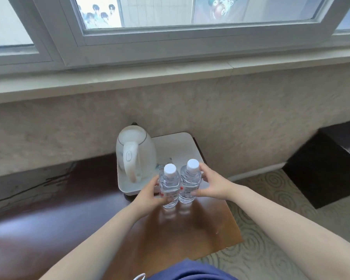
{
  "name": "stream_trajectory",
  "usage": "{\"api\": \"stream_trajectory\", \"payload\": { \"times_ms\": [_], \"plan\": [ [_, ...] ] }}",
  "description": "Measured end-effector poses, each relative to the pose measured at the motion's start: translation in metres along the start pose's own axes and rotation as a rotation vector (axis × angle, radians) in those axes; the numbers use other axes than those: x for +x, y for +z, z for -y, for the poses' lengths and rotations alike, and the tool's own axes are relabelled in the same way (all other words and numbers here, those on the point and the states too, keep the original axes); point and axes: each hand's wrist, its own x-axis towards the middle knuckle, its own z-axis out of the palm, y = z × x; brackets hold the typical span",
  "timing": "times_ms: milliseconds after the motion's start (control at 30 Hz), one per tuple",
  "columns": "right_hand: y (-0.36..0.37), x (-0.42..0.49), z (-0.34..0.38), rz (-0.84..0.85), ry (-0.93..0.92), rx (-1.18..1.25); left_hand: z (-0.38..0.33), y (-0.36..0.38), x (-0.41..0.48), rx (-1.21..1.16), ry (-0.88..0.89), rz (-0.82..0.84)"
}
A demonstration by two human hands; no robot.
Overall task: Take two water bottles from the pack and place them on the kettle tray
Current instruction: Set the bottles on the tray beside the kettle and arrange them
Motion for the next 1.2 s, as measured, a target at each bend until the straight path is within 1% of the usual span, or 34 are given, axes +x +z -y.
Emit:
{"api": "stream_trajectory", "payload": {
  "times_ms": [100,200,300,367,533,633,733,867,1000,1100,1200],
  "plan": [
    [0.007,0.001,0.003,-0.054,0.023,0.094,0.003,0.000,0.003,0.034,0.036,-0.041],
    [0.013,0.002,0.002,-0.115,0.030,0.122,0.005,0.004,0.005,0.014,0.081,-0.058],
    [0.013,0.003,0.003,-0.149,0.035,0.125,0.004,0.000,0.009,0.020,0.086,-0.044],
    [0.009,0.005,0.005,-0.129,0.040,0.104,0.001,-0.004,0.013,0.054,0.069,-0.017],
    [-0.021,0.011,0.022,0.013,0.010,-0.048,-0.011,-0.013,0.020,0.078,0.030,0.047],
    [-0.053,0.016,0.041,0.059,-0.053,-0.029,-0.035,-0.017,0.026,0.086,0.054,0.035],
    [-0.085,0.031,0.058,0.056,-0.109,0.021,-0.064,-0.019,0.039,0.082,0.085,-0.021],
    [-0.110,0.058,0.065,-0.015,-0.167,0.044,-0.088,-0.019,0.066,0.046,0.070,-0.145],
    [-0.112,0.088,0.051,-0.066,-0.140,0.061,-0.087,-0.018,0.088,0.059,0.048,-0.256],
    [-0.102,0.109,0.030,-0.085,-0.115,0.116,-0.075,-0.014,0.105,0.060,0.010,-0.295],
    [-0.092,0.126,0.008,-0.095,-0.044,0.168,-0.064,-0.013,0.123,0.063,-0.040,-0.334]
  ]
}}
